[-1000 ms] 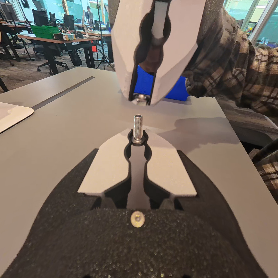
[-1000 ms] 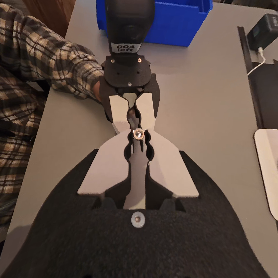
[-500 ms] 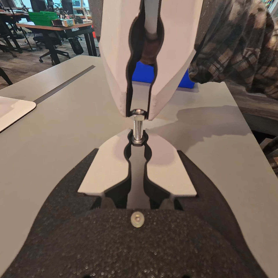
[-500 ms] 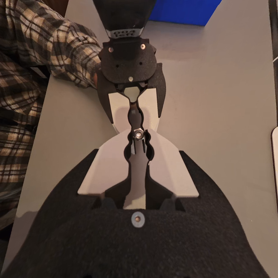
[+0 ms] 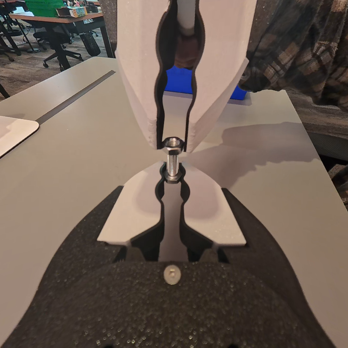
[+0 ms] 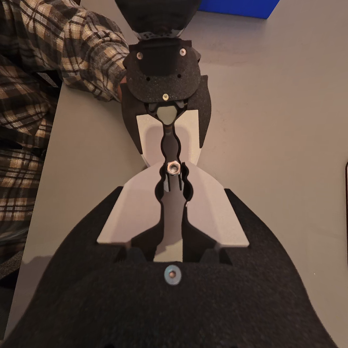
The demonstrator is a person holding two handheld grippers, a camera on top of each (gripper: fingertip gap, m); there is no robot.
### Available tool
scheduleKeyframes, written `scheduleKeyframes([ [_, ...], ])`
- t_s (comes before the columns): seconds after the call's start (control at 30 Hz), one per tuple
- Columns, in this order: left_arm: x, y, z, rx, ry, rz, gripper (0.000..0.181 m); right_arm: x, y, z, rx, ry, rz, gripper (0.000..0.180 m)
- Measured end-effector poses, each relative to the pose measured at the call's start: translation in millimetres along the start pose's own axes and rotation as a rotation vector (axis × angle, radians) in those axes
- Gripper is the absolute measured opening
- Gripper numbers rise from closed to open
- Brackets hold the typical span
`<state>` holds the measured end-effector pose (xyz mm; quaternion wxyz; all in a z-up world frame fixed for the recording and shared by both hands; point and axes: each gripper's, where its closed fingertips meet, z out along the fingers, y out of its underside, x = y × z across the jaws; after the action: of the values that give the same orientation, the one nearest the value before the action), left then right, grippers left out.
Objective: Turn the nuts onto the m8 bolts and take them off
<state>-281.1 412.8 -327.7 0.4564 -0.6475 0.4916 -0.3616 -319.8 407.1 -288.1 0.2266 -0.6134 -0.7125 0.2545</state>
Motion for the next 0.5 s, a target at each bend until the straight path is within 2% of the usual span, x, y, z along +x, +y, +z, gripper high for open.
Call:
scheduleKeyframes([
  [0.5, -0.7, -2.0, -1.5, 0.013, 0.006, -0.009, 0.012, 0.4, 0.0, -2.9, 0.027, 0.001, 0.005, 0.015],
])
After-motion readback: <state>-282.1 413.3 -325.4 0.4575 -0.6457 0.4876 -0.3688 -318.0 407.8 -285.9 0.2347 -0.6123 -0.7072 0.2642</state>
